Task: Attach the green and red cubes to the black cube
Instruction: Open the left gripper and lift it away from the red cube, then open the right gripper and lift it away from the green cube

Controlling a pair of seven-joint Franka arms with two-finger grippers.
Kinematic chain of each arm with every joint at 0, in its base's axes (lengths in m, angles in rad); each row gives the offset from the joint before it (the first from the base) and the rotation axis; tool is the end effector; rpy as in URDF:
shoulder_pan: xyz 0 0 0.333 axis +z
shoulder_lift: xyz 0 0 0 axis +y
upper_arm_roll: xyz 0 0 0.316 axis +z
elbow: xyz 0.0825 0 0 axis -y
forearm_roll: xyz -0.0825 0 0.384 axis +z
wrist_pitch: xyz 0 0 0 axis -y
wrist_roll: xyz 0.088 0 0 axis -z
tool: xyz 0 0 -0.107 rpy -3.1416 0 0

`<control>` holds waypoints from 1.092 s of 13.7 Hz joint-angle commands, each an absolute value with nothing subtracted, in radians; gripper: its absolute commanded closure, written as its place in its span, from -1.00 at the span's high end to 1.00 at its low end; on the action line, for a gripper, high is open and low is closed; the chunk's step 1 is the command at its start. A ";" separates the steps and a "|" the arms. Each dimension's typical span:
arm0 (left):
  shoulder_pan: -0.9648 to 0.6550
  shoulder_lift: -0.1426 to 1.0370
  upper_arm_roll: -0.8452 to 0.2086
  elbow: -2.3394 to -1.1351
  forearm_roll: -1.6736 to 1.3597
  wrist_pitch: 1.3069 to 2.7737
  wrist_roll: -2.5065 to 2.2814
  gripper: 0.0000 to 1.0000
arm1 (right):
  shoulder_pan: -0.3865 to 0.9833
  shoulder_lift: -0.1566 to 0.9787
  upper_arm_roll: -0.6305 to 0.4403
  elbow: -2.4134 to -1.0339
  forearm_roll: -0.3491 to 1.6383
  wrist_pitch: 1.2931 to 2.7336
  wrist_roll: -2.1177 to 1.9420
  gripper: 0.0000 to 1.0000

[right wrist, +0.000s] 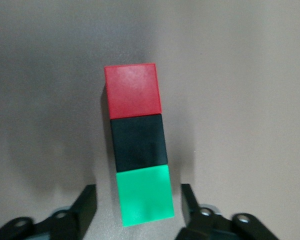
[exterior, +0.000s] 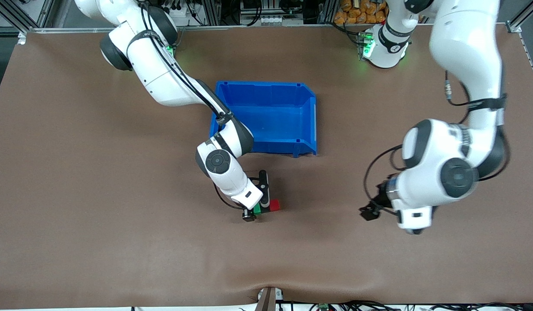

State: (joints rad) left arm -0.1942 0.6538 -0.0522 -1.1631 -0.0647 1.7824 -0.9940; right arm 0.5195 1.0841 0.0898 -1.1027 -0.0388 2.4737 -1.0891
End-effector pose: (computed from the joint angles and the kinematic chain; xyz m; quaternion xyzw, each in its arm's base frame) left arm 0.7134 -0.1745 0.4109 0.9252 0.3762 -0.0412 0.0289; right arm 0.6653 0.4334 0.1774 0.6654 0.7320 0.1458 0.0133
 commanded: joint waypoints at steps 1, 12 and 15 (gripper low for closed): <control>-0.150 0.571 -0.060 -1.198 -0.018 1.734 -0.835 1.00 | 0.525 1.085 0.086 -1.077 -0.018 2.442 -1.094 1.00; -0.042 0.332 -0.061 -1.218 0.057 1.516 -0.395 1.00 | 0.263 0.666 0.091 -1.247 -0.015 2.090 -0.829 1.00; -0.025 0.200 -0.067 -1.350 0.055 1.534 -0.380 1.00 | 0.169 0.481 0.089 -1.375 -0.015 2.039 -0.747 1.00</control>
State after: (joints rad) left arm -0.0326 0.3054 -0.0517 -1.2274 0.0377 1.5081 -0.3955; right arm 0.2214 0.6469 0.0732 -1.1993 -0.0234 2.0380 -0.8083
